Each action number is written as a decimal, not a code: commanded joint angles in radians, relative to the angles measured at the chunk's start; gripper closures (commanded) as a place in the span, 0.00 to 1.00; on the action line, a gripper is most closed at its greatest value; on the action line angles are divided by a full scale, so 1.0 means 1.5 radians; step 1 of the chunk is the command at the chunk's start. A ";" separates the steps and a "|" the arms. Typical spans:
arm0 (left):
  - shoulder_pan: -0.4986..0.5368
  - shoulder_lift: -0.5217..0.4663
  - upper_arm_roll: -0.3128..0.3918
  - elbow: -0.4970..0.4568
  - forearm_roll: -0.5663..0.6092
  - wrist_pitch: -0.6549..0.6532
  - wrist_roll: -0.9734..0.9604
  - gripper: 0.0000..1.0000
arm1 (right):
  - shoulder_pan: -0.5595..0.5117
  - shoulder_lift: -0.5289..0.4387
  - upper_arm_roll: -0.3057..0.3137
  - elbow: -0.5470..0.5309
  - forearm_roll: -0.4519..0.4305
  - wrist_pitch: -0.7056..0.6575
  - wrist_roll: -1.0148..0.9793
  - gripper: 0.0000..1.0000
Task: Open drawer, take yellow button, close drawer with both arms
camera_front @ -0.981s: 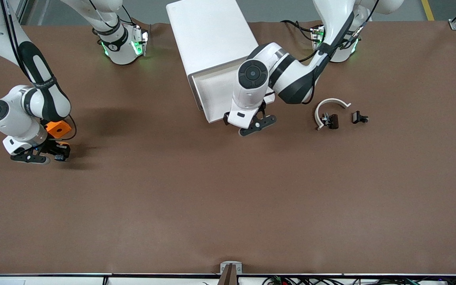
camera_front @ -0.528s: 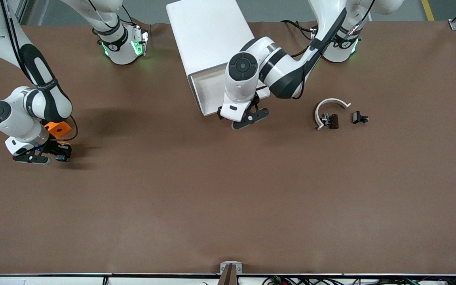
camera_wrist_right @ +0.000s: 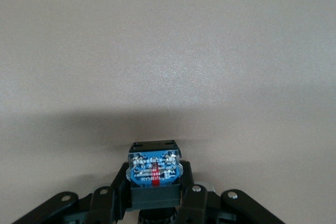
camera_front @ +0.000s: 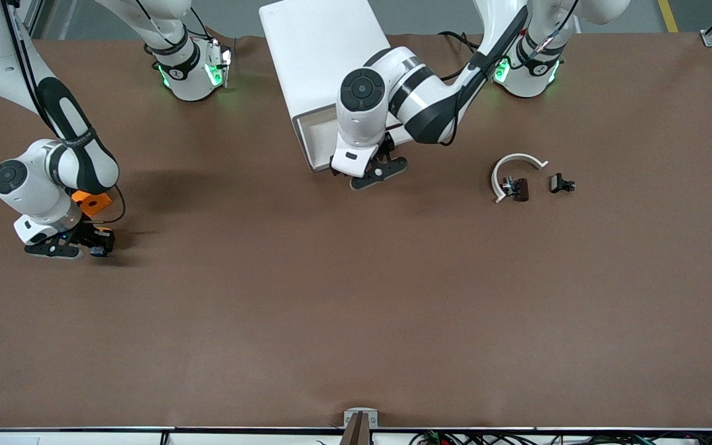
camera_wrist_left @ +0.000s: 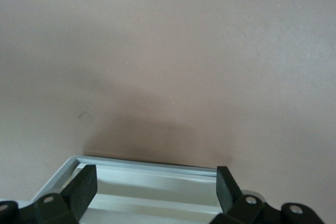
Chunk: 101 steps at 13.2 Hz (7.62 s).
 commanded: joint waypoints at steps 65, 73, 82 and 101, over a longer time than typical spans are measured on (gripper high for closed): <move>0.577 -0.409 0.006 -0.058 -0.002 -0.344 0.827 0.00 | 0.088 -0.362 0.023 0.509 0.092 -0.997 0.097 0.00; 0.478 -0.403 0.103 -0.051 -0.001 -0.337 0.826 0.00 | 0.117 -0.363 0.027 0.508 0.042 -0.988 0.077 0.00; 0.469 -0.410 0.116 -0.038 0.008 -0.342 0.813 0.00 | 0.120 -0.397 0.027 0.459 0.043 -0.950 0.078 0.00; 0.469 -0.402 0.114 -0.037 0.035 -0.341 0.827 0.00 | 0.119 -0.392 0.026 0.463 0.050 -0.949 0.080 0.00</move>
